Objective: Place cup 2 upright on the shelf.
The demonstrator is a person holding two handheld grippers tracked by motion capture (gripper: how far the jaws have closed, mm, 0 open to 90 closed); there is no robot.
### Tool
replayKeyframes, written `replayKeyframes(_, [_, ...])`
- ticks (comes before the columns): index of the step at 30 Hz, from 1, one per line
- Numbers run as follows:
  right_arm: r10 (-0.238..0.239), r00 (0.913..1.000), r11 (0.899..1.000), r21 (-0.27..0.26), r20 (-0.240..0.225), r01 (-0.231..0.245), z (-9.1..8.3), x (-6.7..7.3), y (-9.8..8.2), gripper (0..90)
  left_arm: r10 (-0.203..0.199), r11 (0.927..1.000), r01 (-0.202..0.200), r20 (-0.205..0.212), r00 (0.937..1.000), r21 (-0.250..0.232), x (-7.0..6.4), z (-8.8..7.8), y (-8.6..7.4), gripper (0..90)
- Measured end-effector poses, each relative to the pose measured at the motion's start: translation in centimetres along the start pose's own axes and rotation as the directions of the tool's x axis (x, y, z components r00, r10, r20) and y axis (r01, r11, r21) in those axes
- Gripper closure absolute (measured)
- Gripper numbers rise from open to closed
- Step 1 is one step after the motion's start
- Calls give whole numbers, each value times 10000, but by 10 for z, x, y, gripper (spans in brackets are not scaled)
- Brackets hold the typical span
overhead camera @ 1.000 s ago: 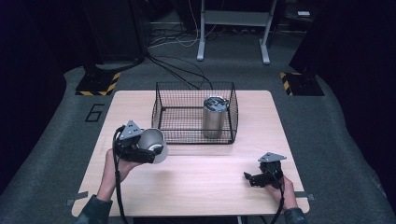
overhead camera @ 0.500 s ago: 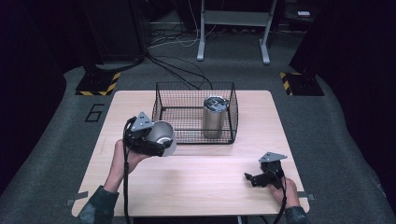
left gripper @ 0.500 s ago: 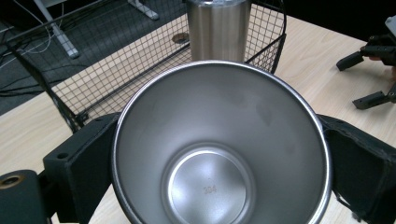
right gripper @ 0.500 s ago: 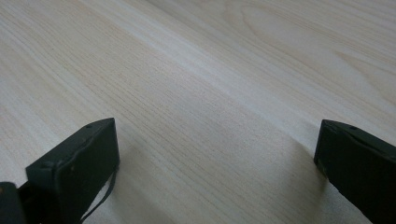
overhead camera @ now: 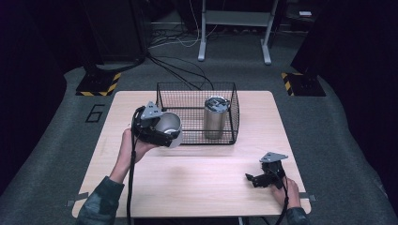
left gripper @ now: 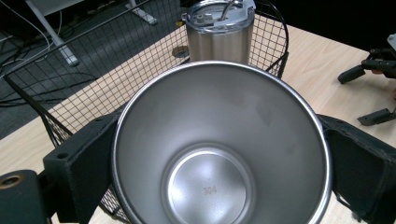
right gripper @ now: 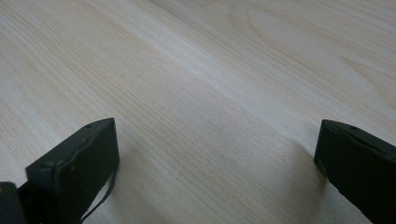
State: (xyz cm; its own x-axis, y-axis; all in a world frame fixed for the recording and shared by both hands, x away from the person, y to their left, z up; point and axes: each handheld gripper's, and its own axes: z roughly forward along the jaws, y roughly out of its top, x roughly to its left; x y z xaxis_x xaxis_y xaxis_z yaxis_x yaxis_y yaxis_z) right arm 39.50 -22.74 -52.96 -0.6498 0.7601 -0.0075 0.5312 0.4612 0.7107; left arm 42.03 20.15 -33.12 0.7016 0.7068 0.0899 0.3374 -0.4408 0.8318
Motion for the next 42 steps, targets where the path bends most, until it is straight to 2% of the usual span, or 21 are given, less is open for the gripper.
replayKeyframes(5, [-26,10000,10000,6,-19,26,0,0,0,0,166,9999,-166,-12,9999,25,4,3,9,59])
replayKeyframes(7, [-30,10000,10000,10,-23,30,0,0,0,0,159,9999,-159,138,9998,3,6,6,14,59])
replayKeyframes(11, [-105,9999,9999,2,-46,105,0,-1,0,0,225,9997,-225,74,9997,-51,8,10,20,59])
replayKeyframes(13, [-102,9999,9999,-29,-63,102,0,-1,0,0,205,9998,-204,183,9996,-22,11,13,24,59])
replayKeyframes(23, [-85,9999,10000,-34,-92,85,1,-1,0,0,64,9997,-67,117,9999,253,30,35,35,59])
replayKeyframes(34, [-66,9999,10000,-25,-104,66,1,-1,0,0,125,9995,-127,43,9999,305,37,48,45,59])
replayKeyframes(40, [-81,9999,10000,-25,-130,81,1,-1,1,0,332,9986,-331,-20,9994,401,39,55,52,59])
replayKeyframes(42, [-67,9999,10000,-29,-131,67,1,-1,1,0,185,9992,-185,-20,9998,347,39,58,54,59])
